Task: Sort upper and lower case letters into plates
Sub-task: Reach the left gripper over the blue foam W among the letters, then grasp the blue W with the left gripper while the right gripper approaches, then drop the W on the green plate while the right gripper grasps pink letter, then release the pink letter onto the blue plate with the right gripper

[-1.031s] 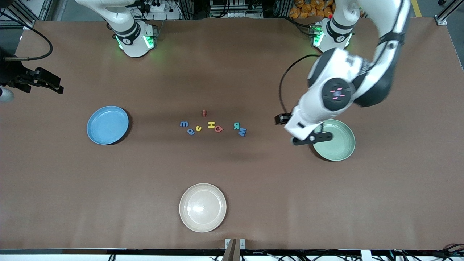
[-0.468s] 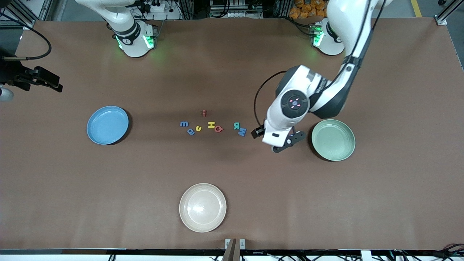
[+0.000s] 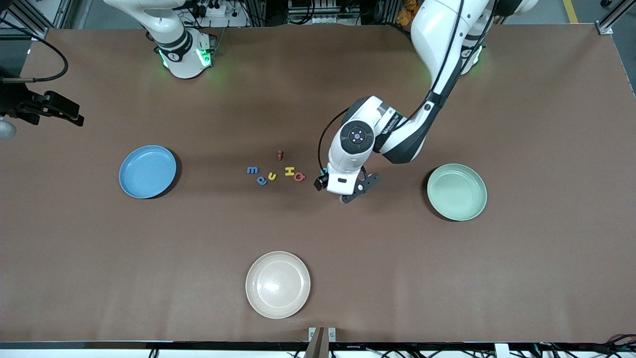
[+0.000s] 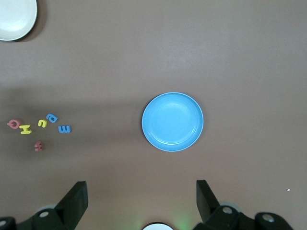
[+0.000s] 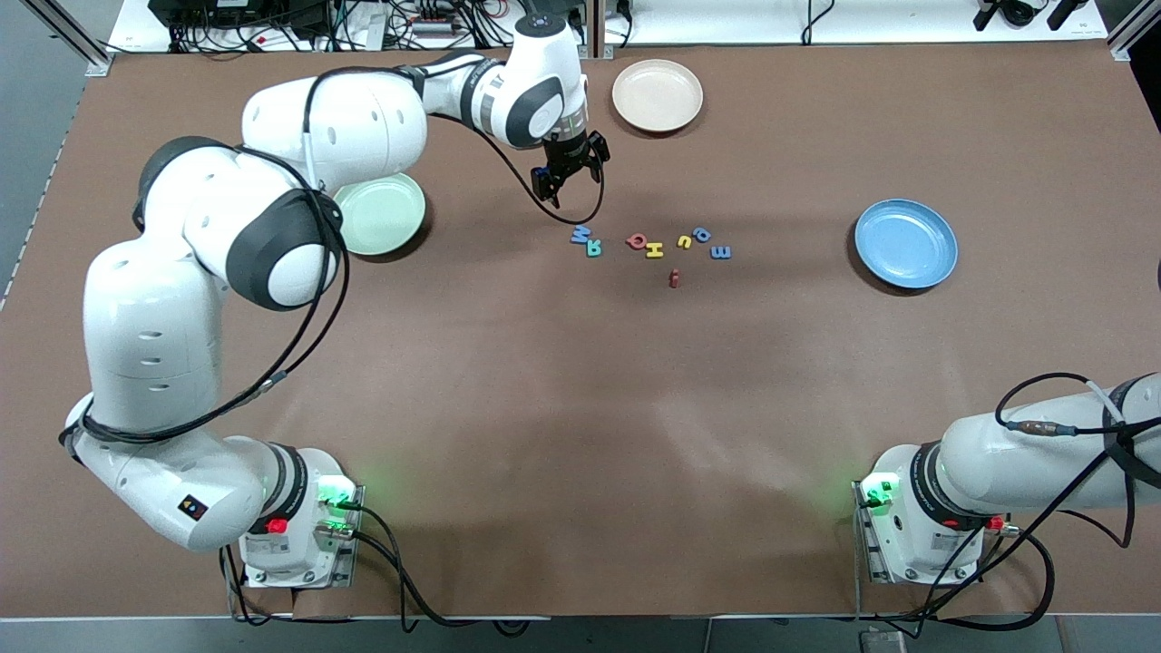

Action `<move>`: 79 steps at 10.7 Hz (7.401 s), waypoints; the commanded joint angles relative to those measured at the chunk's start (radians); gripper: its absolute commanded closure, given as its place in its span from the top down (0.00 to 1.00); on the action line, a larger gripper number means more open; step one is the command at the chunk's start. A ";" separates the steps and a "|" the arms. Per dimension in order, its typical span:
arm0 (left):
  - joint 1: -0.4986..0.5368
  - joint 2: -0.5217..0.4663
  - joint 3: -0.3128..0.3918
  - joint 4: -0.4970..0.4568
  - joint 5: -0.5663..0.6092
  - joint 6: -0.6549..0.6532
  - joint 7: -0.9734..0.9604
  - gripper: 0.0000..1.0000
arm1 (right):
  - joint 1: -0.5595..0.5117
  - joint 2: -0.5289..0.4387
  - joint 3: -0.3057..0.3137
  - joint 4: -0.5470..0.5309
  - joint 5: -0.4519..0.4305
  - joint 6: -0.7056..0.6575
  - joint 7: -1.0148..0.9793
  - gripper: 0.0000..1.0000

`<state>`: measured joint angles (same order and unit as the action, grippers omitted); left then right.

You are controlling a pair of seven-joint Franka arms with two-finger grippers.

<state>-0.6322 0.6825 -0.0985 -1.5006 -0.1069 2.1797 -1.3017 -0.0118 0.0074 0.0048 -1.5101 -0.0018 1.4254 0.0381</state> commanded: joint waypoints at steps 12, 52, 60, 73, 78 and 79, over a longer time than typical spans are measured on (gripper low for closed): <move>-0.058 0.134 0.019 -0.010 -0.007 0.134 -0.332 1.00 | -0.014 0.006 0.014 0.021 0.016 -0.008 -0.010 1.00; 0.483 -0.096 -0.010 -0.047 0.038 -0.244 0.729 0.00 | 0.665 0.497 0.012 -0.446 0.195 0.848 0.483 1.00; 0.660 -0.132 -0.052 -0.289 0.164 -0.100 0.958 0.00 | 0.684 0.540 0.011 -0.436 0.171 0.889 0.522 0.68; 0.649 -0.143 -0.072 -0.256 0.174 -0.115 0.995 1.00 | 0.636 0.522 0.004 -0.334 0.171 0.665 0.554 0.12; 0.637 -0.163 -0.148 -0.190 0.162 -0.196 0.944 1.00 | 0.408 0.447 -0.002 -0.288 0.068 0.373 0.504 0.12; 0.629 -0.163 -0.167 -0.170 0.165 -0.218 0.917 1.00 | 0.373 0.447 -0.002 -0.288 0.028 0.350 0.472 0.13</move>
<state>0.0072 0.5295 -0.2385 -1.6988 0.0421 2.0045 -0.3399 0.4086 0.4735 -0.0089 -1.7823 0.0796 1.8090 0.5387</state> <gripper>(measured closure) 0.000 0.872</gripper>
